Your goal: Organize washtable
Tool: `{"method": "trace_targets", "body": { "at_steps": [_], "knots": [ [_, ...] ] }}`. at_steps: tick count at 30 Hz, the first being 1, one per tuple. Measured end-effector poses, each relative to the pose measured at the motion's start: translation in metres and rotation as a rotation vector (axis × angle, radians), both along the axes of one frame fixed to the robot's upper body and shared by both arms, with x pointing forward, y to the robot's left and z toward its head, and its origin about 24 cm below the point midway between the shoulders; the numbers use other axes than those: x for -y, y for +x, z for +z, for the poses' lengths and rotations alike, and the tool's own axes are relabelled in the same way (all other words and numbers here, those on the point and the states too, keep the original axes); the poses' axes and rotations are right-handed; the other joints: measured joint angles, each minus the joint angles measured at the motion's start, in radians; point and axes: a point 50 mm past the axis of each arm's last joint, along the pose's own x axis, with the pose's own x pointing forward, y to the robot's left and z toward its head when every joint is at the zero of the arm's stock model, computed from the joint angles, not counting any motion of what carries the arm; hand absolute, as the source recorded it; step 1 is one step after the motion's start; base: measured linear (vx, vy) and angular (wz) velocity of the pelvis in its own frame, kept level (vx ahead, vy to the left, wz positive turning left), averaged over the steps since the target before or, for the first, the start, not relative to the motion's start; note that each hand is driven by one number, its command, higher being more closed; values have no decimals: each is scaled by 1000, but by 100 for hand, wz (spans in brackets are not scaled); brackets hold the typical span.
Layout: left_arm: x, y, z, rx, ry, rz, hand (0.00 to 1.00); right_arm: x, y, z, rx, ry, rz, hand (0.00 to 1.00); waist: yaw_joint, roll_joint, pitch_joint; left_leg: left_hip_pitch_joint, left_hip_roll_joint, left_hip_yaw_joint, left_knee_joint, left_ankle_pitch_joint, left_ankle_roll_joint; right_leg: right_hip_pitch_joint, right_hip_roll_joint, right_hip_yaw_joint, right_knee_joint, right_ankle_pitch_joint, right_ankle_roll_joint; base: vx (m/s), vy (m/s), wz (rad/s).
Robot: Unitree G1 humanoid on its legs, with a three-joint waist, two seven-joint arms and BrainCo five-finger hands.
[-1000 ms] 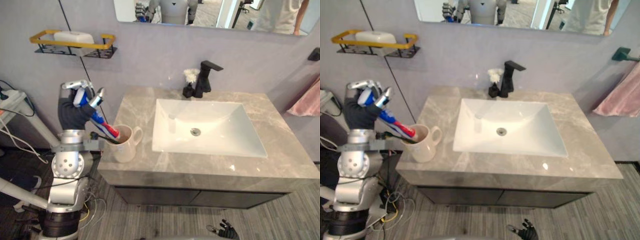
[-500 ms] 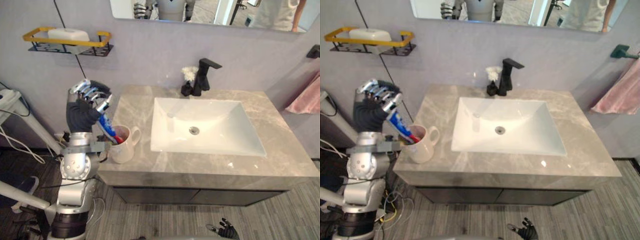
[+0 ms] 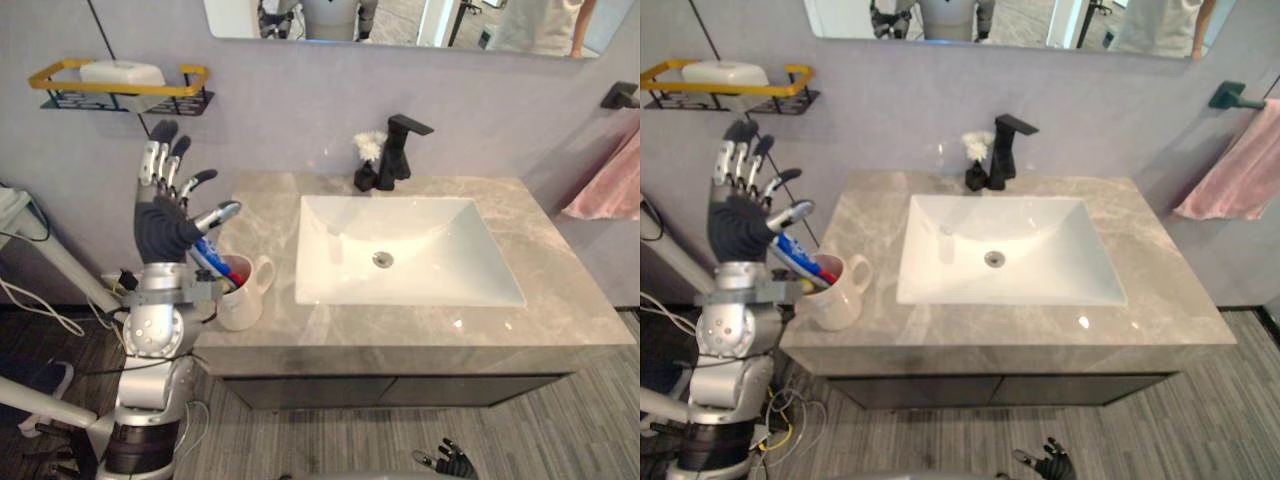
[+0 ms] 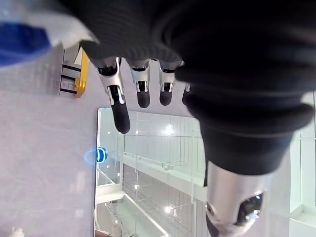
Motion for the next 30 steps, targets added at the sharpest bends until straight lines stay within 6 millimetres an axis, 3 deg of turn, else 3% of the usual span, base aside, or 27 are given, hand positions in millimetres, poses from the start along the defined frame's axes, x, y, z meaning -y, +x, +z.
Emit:
{"method": "trace_targets", "body": {
  "at_steps": [3, 9, 13, 20, 28, 29, 30],
  "knots": [
    [-1, -1, 5, 23, -3, 13, 0, 1, 3, 2, 17, -4, 1, 0, 0, 3, 1, 1, 0, 0, 0, 0, 1, 1, 0, -2, 1, 0, 0, 0, 0, 0],
    [-17, -26, 37, 212, -12, 106, 0, 5, 13, 9, 71, -21, -3, 0, 2, 18, 11, 2, -1, -10, 0, 0, 2, 4, -1, -10, 7, 0, -1, 0, 0, 3],
    [-28, -45, 43, 270, -3, 171, 0, 5, 15, 9, 75, -21, -4, 0, 4, 23, 12, 1, -1, -18, -1, 0, 2, 6, -1, -22, 8, -3, -3, -4, -3, 7],
    [-54, -77, 27, 237, -61, 325, 0, 5, 16, 9, 76, -21, -7, 0, 29, 24, 13, 1, -3, -28, -11, 3, 5, 7, -2, -34, 11, -7, -7, -13, -8, 4],
    [-51, -95, -15, 41, -172, 335, 0, 0, 18, 9, 79, -6, -11, 0, 33, 18, 13, -11, -6, -65, -13, 3, 5, 14, -4, -71, 15, -24, -6, -7, -16, 15],
    [-46, -95, -24, 4, -204, 318, 100, -3, 16, 7, 71, 2, -13, 0, 33, 17, 14, -12, -6, -73, -13, 3, 5, 18, -4, -81, 15, -26, -5, 8, -20, 17],
    [-42, -97, -31, -32, -234, 306, 100, -5, 15, 6, 62, 10, -14, 0, 34, 15, 14, -12, -6, -76, -13, 3, 4, 20, -4, -84, 15, -28, -2, 3, -18, 13]
  ]
}}
